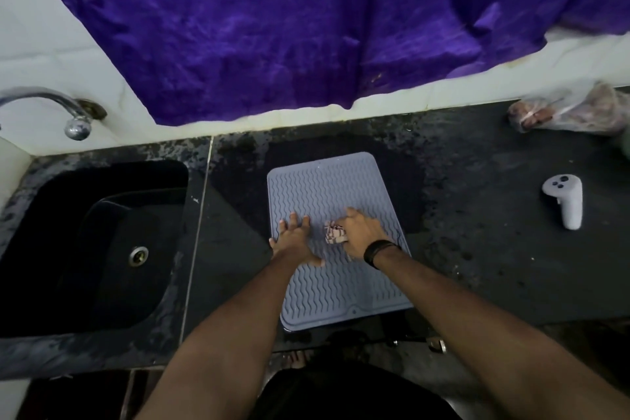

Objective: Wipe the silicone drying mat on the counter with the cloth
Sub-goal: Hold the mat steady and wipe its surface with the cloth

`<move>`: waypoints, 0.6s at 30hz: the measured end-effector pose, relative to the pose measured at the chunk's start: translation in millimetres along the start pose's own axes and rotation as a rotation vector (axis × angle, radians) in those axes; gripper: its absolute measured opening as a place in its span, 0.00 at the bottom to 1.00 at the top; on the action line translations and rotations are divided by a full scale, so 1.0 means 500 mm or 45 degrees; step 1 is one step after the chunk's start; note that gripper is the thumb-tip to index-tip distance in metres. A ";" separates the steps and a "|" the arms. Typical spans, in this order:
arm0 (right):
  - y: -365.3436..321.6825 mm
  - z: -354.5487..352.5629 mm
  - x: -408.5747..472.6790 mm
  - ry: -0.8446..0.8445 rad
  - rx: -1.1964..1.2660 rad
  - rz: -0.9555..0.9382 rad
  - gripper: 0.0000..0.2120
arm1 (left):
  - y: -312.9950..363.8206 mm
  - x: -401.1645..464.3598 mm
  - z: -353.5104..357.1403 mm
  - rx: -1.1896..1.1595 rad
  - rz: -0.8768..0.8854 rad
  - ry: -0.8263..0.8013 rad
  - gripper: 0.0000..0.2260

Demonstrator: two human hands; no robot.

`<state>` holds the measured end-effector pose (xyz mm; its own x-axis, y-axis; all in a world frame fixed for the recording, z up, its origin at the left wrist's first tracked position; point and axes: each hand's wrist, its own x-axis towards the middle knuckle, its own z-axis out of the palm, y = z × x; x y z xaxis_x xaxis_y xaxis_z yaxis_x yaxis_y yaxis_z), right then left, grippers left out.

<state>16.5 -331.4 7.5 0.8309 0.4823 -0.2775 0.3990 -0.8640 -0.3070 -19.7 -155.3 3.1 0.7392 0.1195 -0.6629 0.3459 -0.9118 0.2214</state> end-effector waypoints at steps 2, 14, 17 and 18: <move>0.028 0.007 -0.031 -0.032 -0.076 -0.068 0.21 | 0.006 0.002 0.001 -0.001 -0.030 -0.012 0.55; 0.019 0.026 -0.040 0.073 -0.031 -0.004 0.28 | 0.026 0.001 0.005 -0.007 -0.083 -0.007 0.56; 0.036 0.047 -0.078 0.044 -0.069 -0.076 0.29 | 0.018 0.006 0.009 -0.021 -0.076 -0.003 0.55; 0.045 0.052 -0.095 0.034 -0.089 -0.101 0.30 | 0.019 0.007 0.010 -0.028 -0.074 -0.003 0.55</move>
<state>-24.1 -370.1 -10.0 0.8051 0.5467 -0.2302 0.4896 -0.8315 -0.2623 -16.6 -165.2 -0.7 0.7161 0.1710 -0.6768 0.4007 -0.8946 0.1979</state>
